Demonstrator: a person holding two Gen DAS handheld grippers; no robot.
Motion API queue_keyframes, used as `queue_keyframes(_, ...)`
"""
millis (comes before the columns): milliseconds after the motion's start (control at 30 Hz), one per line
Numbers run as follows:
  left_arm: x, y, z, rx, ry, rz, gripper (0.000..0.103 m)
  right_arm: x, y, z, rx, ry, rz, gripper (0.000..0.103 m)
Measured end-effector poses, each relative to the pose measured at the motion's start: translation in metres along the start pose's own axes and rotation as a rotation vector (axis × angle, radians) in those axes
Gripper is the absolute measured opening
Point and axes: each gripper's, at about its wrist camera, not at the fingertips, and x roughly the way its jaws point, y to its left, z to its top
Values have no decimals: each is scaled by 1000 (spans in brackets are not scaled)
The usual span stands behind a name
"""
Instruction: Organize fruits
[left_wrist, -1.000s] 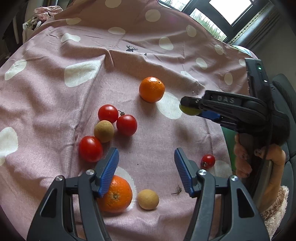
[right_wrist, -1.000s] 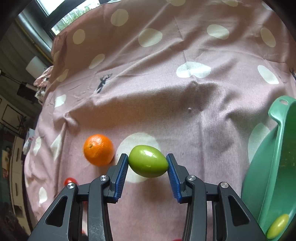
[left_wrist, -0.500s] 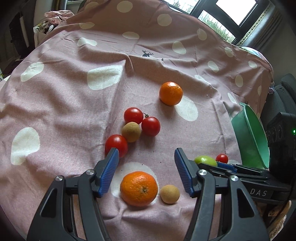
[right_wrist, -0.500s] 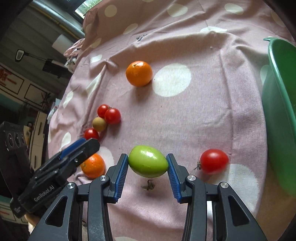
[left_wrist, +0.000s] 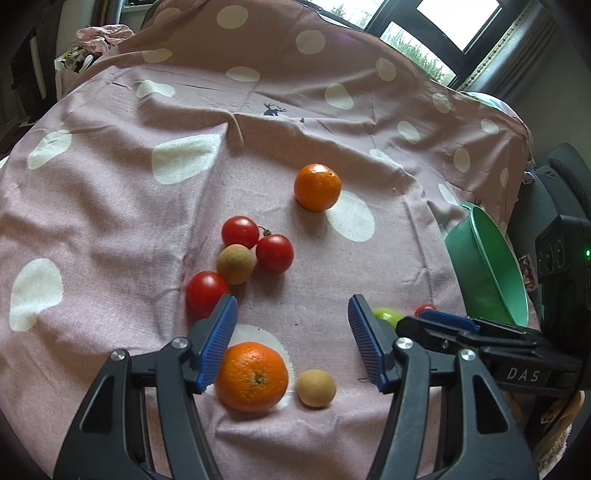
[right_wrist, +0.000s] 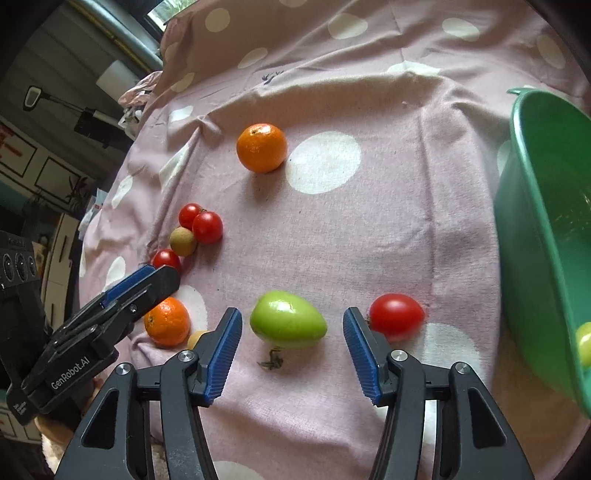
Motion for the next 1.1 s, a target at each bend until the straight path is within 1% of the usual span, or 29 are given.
queue_keyframes(100, 7, -11, -2, 27, 17, -31, 62, -11, -7, 5, 46, -75, 45, 57)
queue_keyframes(200, 19, -21, -3, 44, 44, -51, 62, -8, -12, 14, 75, -99, 118, 57)
queue_keyframes(233, 24, -23, -2, 43, 57, -69, 61, -4, -14, 18, 82, -103, 130, 57)
queue_keyframes(267, 28, -25, 0, 40, 67, -92, 59, 2, -15, 22, 91, -99, 123, 54)
queue_keyframes(300, 33, -27, 1, 35, 77, -111, 59, 7, -14, 26, 92, -97, 107, 44)
queue_keyframes(333, 34, -30, 2, 43, 73, -96, 57, 12, -12, 28, 85, -95, 84, 41)
queue_keyframes(400, 35, -33, 0, 66, 74, -70, 56, 19, -10, 30, 77, -84, 39, 41)
queue_keyframes(500, 34, -36, -3, 88, 79, -65, 55, 25, -10, 26, 82, -62, 71, 41)
queue_keyframes(600, 28, -40, -5, 98, 86, -77, 54, 23, -12, 24, 92, -60, 80, 41)
queue_keyframes(700, 20, -52, -10, 149, 76, -85, 54, 21, -14, 22, 102, -55, 94, 41)
queue_keyframes(800, 25, -62, -15, 160, 110, -125, 54, 21, -18, 21, 120, -41, 115, 41)
queue_keyframes(867, 32, -67, -17, 176, 125, -125, 54, 21, -18, 21, 124, -36, 121, 41)
queue_keyframes(933, 40, -68, -18, 174, 136, -91, 54, 21, -17, 20, 121, -29, 127, 41)
queue_keyframes(1033, 50, -63, -18, 138, 159, -100, 51, 23, -17, 19, 120, -20, 135, 41)
queue_keyframes(1100, 53, -61, -17, 126, 159, -100, 49, 24, -16, 19, 123, -14, 141, 41)
